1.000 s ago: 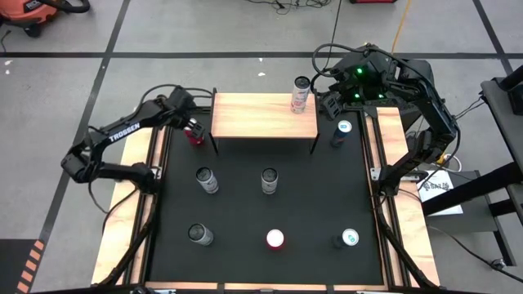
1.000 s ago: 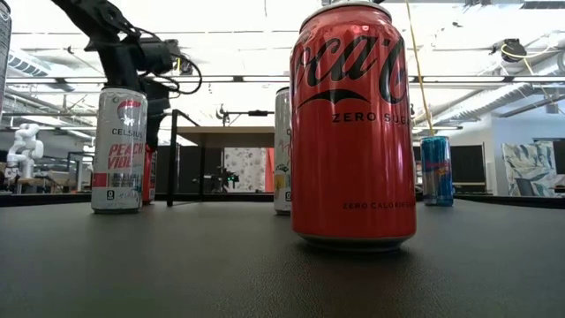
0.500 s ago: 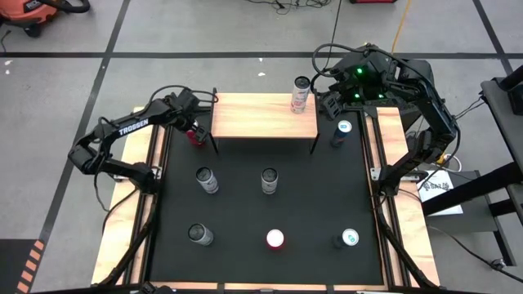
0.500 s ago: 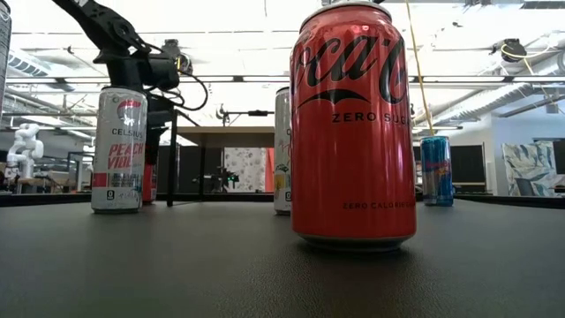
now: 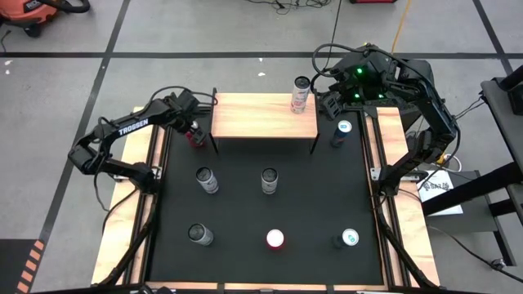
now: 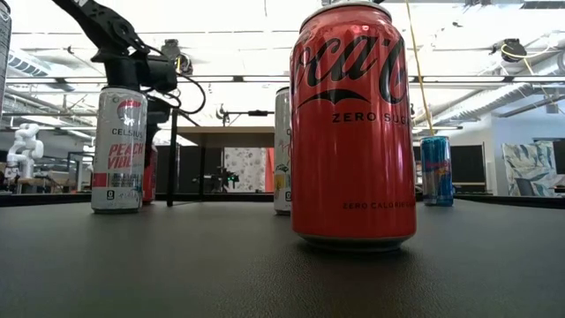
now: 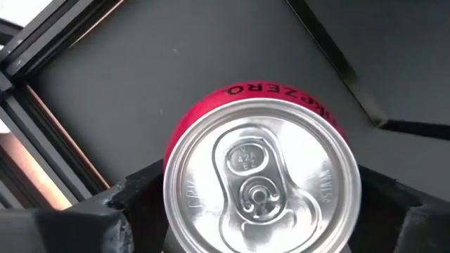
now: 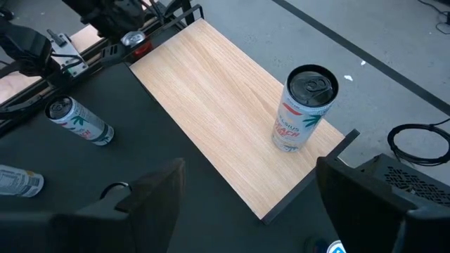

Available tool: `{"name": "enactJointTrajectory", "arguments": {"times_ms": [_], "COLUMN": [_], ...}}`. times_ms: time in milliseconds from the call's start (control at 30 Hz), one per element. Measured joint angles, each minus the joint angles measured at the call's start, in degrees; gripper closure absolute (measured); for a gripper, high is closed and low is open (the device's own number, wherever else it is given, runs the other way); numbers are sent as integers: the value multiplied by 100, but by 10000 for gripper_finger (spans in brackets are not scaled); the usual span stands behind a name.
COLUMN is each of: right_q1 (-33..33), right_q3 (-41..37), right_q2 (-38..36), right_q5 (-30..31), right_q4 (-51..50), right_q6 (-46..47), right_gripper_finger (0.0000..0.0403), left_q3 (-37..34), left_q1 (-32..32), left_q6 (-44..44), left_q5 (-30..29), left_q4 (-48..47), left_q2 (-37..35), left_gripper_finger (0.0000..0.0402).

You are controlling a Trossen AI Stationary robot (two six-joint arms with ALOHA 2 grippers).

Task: Place canned beverage on shelf
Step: Put the top red soda can on the shelf

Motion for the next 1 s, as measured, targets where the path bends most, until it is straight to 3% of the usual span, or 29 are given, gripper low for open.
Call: {"name": "enactJointTrajectory", "arguments": {"times_ms": [233, 567, 833, 1000], "right_q1": [0, 0, 0, 0], "right_q3": [-1, -2, -2, -2], "right_q2": [0, 0, 0, 0], "right_q5": [-1, 0, 0, 0], "right_q4": [1, 2, 2, 1], "right_q6": [0, 0, 0, 0], "right_gripper_finger": [99, 99, 99, 99], "left_q3": [4, -11, -9, -9], "left_q1": [0, 0, 0, 0], "left_q6": [34, 25, 25, 21], "left_q5": [8, 22, 22, 24], "left_q4": [-40, -113, -79, -79], "left_q2": [-5, 9, 1, -1], "left_gripper_finger": [103, 65, 122, 125]}}
